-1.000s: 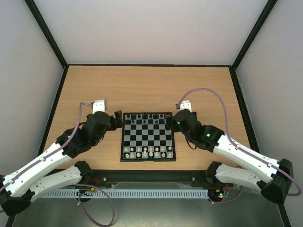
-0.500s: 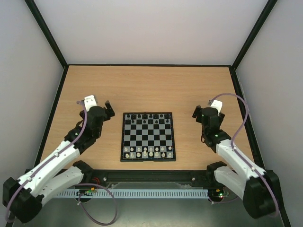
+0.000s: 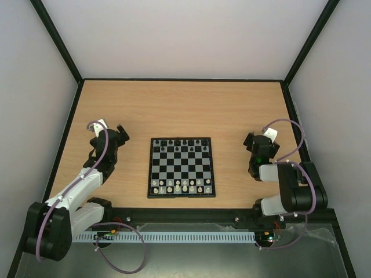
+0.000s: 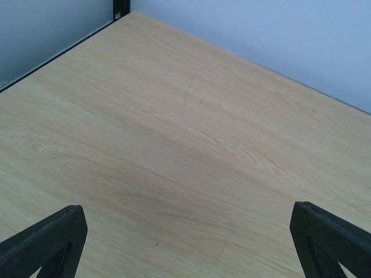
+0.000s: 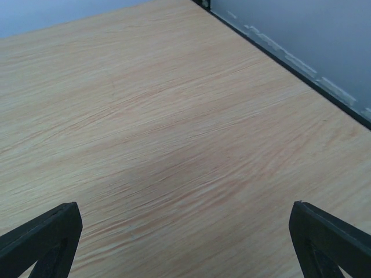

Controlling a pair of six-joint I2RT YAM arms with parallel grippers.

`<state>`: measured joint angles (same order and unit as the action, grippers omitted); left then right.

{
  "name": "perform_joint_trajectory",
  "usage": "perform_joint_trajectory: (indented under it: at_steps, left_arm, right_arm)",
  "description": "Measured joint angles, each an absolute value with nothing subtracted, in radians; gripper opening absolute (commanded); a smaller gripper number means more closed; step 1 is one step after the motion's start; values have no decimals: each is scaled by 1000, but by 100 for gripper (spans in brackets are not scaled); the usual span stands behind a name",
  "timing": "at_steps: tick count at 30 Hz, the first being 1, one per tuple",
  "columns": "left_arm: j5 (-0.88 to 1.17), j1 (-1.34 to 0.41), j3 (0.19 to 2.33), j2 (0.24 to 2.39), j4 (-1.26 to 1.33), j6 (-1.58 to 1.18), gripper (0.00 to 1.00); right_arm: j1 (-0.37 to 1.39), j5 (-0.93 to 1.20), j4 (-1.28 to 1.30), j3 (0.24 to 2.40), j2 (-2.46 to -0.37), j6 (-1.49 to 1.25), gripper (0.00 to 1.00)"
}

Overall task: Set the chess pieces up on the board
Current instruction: Reset both arms

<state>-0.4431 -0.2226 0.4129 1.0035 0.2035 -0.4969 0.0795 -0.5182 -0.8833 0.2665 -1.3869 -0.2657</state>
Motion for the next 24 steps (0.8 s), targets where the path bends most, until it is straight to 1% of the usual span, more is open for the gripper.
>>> perform_joint_trajectory:
  at_steps: [3, 6, 9, 11, 24]
  left_arm:
    - [-414, -213, 413, 1016, 252, -492, 99]
    - [-389, -211, 406, 1018, 292, -485, 99]
    - [-374, -207, 403, 1016, 311, -480, 99]
    - [-368, -202, 396, 1008, 321, -479, 99]
    - [-348, -190, 374, 981, 339, -480, 99]
  right_arm:
    - [75, -479, -942, 276, -1453, -257, 99]
    - [74, -418, -987, 283, -1477, -233, 99]
    - [73, -361, -1103, 254, -1502, -208, 99]
    - [73, -342, -1135, 239, -1513, -201, 99]
    - [72, -313, -1184, 231, -1517, -190, 99]
